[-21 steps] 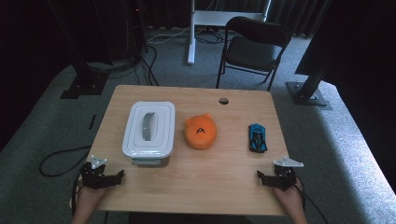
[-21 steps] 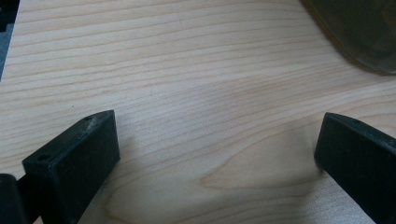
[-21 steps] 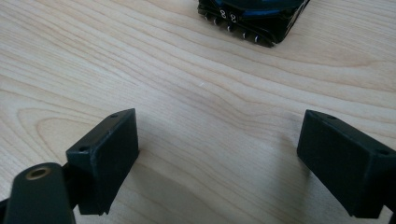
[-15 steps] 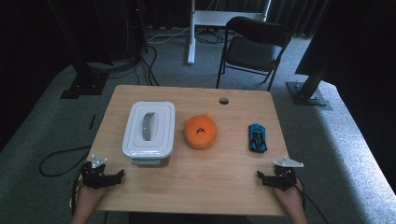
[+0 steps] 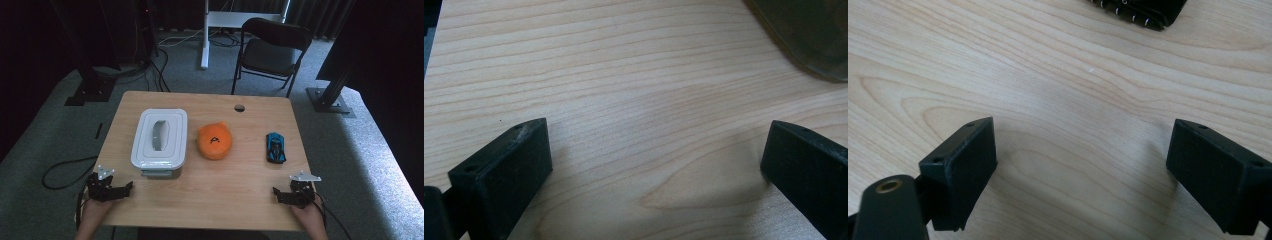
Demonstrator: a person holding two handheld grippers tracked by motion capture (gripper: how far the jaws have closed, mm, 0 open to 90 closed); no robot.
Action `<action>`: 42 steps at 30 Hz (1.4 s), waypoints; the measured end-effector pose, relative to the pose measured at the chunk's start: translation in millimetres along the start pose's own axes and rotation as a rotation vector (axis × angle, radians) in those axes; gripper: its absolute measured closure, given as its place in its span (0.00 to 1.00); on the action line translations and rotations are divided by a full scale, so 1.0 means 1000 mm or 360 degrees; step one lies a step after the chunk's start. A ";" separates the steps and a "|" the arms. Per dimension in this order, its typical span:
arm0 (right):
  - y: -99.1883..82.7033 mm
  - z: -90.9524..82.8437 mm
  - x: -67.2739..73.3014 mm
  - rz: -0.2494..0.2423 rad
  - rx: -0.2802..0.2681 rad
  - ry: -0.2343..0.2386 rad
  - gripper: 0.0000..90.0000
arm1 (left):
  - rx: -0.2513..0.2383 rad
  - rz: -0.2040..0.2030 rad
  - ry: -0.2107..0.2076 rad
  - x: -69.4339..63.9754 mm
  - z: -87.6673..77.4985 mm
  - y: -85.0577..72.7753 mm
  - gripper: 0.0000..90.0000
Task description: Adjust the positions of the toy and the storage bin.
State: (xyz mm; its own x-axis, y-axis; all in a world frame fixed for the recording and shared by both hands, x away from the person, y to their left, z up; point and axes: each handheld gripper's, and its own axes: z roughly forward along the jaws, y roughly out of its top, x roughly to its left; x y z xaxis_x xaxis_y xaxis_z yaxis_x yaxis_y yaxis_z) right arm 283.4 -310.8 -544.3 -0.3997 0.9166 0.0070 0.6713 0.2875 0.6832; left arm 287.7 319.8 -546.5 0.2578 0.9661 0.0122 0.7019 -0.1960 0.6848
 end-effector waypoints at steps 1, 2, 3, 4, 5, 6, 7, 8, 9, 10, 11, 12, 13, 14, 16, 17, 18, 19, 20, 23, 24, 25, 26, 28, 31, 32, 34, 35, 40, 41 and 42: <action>0.001 0.000 0.001 0.0006 -0.0007 0.0004 0.13 | 0.0000 0.0002 -0.0001 0.000 0.000 0.000 0.00; 0.002 -0.001 0.001 0.0009 -0.0008 -0.0003 0.13 | 0.0000 0.0003 -0.0003 0.000 0.000 0.000 0.00; 0.004 -0.001 0.001 0.0005 -0.0012 -0.0020 0.13 | 0.0000 0.0006 -0.0003 0.000 0.000 0.000 0.00; 0.006 -0.001 0.001 0.0013 -0.0018 -0.0038 0.13 | -0.0002 0.0004 -0.0003 0.000 0.000 0.000 0.00; 0.008 -0.003 0.001 0.0020 -0.0030 -0.0049 0.13 | -0.0002 0.0004 -0.0004 0.000 0.000 0.000 0.00; 0.008 -0.003 0.001 0.0020 -0.0030 -0.0049 0.13 | -0.0002 0.0004 -0.0004 0.000 0.000 0.000 0.00; 0.010 -0.004 0.000 0.0030 -0.0041 -0.0055 0.13 | -0.0002 0.0004 -0.0004 0.000 0.000 0.000 0.00; 0.010 -0.004 0.000 0.0030 -0.0041 -0.0055 0.13 | -0.0002 0.0004 -0.0004 0.000 0.000 0.000 0.00; 0.017 -0.006 -0.002 0.0055 -0.0065 -0.0075 0.13 | -0.0002 0.0005 -0.0004 0.000 0.000 0.000 0.00; 0.019 -0.007 -0.003 0.0061 -0.0076 -0.0091 0.13 | 0.0000 0.0006 -0.0004 0.001 0.000 0.000 0.00; 0.022 -0.008 -0.005 0.0067 -0.0089 -0.0099 0.13 | -0.0001 0.0006 -0.0003 0.001 0.000 0.000 0.00; 0.022 -0.008 -0.005 0.0067 -0.0089 -0.0099 0.13 | -0.0001 0.0006 -0.0003 0.001 0.000 0.000 0.00; 0.025 -0.009 -0.006 0.0076 -0.0094 -0.0099 0.13 | -0.0003 0.0005 -0.0003 0.001 0.000 0.000 0.00; 0.031 -0.008 -0.009 0.0096 -0.0104 -0.0121 0.13 | -0.0003 0.0005 -0.0003 0.001 0.000 0.000 0.00; 0.036 -0.006 -0.011 0.0117 -0.0106 -0.0133 0.13 | -0.0002 0.0006 -0.0003 0.001 0.000 0.000 0.00; 0.036 -0.006 -0.011 0.0117 -0.0106 -0.0133 0.13 | -0.0002 0.0006 -0.0003 0.001 0.000 0.000 0.00; 0.038 -0.006 -0.012 0.0124 -0.0107 -0.0136 0.13 | -0.0002 0.0006 -0.0003 0.001 0.000 0.000 0.00; 0.038 -0.006 -0.012 0.0124 -0.0107 -0.0136 0.13 | -0.0003 0.0005 -0.0003 0.001 0.000 0.000 0.00; 0.045 -0.003 -0.015 0.0139 -0.0116 -0.0155 0.13 | -0.0003 0.0005 -0.0003 0.001 0.000 0.000 0.00; 0.053 0.001 -0.018 0.0156 -0.0118 -0.0159 0.13 | -0.0003 0.0005 -0.0003 0.001 0.000 0.000 0.00; 0.056 0.002 -0.019 0.0163 -0.0128 -0.0155 0.13 | -0.0003 0.0005 -0.0003 0.001 0.000 0.000 0.00; 0.059 0.003 -0.019 0.0171 -0.0126 -0.0150 0.13 | -0.0003 0.0005 -0.0003 0.001 0.000 0.000 0.00; 0.062 0.005 -0.020 0.0169 -0.0130 -0.0159 0.13 | -0.0003 0.0005 -0.0004 0.001 0.000 0.000 0.00; 0.068 0.007 -0.021 0.0179 -0.0144 -0.0169 0.13 | -0.0003 0.0005 -0.0003 0.001 0.000 0.000 0.00; 0.081 0.015 -0.025 0.0216 -0.0142 -0.0182 0.13 | -0.0003 0.0005 -0.0003 0.001 0.000 0.000 0.00; 0.081 0.015 -0.025 0.0216 -0.0142 -0.0182 0.13 | -0.0003 0.0005 -0.0003 0.001 0.000 0.000 0.00; 0.086 0.019 -0.026 0.0236 -0.0136 -0.0193 0.13 | -0.0003 0.0004 -0.0003 0.001 0.000 0.000 0.00; 0.089 0.022 -0.027 0.0239 -0.0127 -0.0188 0.13 | -0.0003 0.0004 -0.0003 0.001 0.000 0.000 0.00; 0.099 0.036 -0.031 0.0265 -0.0101 -0.0232 0.13 | -0.0003 0.0005 -0.0003 0.001 0.000 0.000 0.00; 0.101 0.038 -0.032 0.0278 -0.0102 -0.0233 0.13 | -0.0003 0.0004 -0.0004 0.001 0.000 0.000 0.00; 0.103 0.041 -0.033 0.0288 -0.0096 -0.0233 0.13 | -0.0003 0.0004 -0.0003 0.001 0.000 0.000 0.00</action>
State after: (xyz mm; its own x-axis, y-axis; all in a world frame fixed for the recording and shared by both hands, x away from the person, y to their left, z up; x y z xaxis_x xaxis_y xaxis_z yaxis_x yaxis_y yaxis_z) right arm 390.9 -299.8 -503.8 -0.1786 0.9835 0.0299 0.6835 0.1021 0.7227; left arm 288.1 320.3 -546.6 0.2611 0.9652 0.0126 0.6999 -0.1983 0.6861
